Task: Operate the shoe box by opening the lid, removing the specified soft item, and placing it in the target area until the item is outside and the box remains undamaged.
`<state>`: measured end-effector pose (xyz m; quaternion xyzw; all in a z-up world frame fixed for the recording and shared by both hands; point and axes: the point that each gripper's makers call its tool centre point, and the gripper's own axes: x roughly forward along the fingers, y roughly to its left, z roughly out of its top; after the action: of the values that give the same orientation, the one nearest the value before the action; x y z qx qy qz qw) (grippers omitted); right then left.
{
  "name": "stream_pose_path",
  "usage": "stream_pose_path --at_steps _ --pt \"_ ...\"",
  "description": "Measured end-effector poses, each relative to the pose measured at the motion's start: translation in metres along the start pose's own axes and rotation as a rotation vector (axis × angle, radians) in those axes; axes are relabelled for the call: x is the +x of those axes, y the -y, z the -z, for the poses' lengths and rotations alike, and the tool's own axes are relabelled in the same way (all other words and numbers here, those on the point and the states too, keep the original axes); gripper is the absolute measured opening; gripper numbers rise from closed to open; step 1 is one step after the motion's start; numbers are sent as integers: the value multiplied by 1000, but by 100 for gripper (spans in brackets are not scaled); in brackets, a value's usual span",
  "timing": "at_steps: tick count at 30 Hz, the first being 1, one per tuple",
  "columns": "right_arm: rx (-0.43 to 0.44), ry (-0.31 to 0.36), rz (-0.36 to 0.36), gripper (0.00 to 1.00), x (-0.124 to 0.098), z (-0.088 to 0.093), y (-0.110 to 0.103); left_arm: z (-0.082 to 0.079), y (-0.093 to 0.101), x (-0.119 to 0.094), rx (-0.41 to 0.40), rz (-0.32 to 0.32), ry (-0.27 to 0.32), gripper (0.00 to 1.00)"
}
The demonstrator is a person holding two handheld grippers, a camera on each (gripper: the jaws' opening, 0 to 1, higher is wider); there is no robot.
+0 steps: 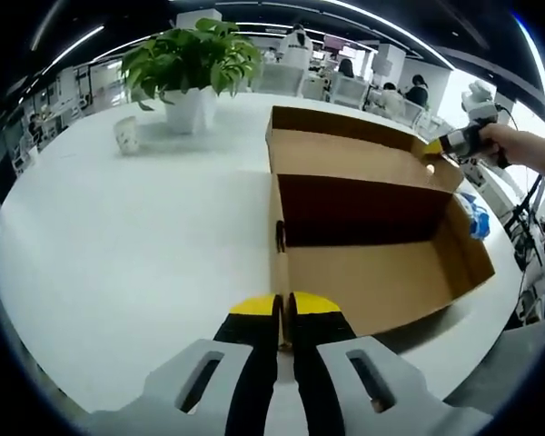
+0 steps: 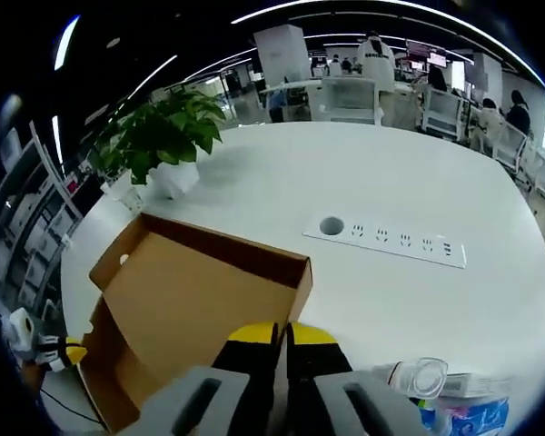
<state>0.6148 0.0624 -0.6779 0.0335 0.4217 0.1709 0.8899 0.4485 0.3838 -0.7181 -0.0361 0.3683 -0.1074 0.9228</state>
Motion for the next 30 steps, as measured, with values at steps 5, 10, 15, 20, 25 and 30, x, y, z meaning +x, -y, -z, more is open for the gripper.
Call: stream_pose_path --at_steps 5,10,15,20,25,30 --pt "3 19 -2 0 -5 -2 -2 0 0 0 -9 0 2 2" --pt "-7 56 -16 0 -11 -8 -6 1 0 0 -15 0 1 2" --pt "-23 85 -22 0 -18 -11 -10 1 1 -1 -18 -2 0 2" --pt "-26 99 -23 0 -22 -11 -10 1 0 -1 -26 0 2 2" --pt "-41 114 -25 0 -28 -11 -12 1 1 -1 -27 0 4 2" --pt "-53 141 -26 0 -35 -12 -16 1 1 -1 -32 0 6 2"
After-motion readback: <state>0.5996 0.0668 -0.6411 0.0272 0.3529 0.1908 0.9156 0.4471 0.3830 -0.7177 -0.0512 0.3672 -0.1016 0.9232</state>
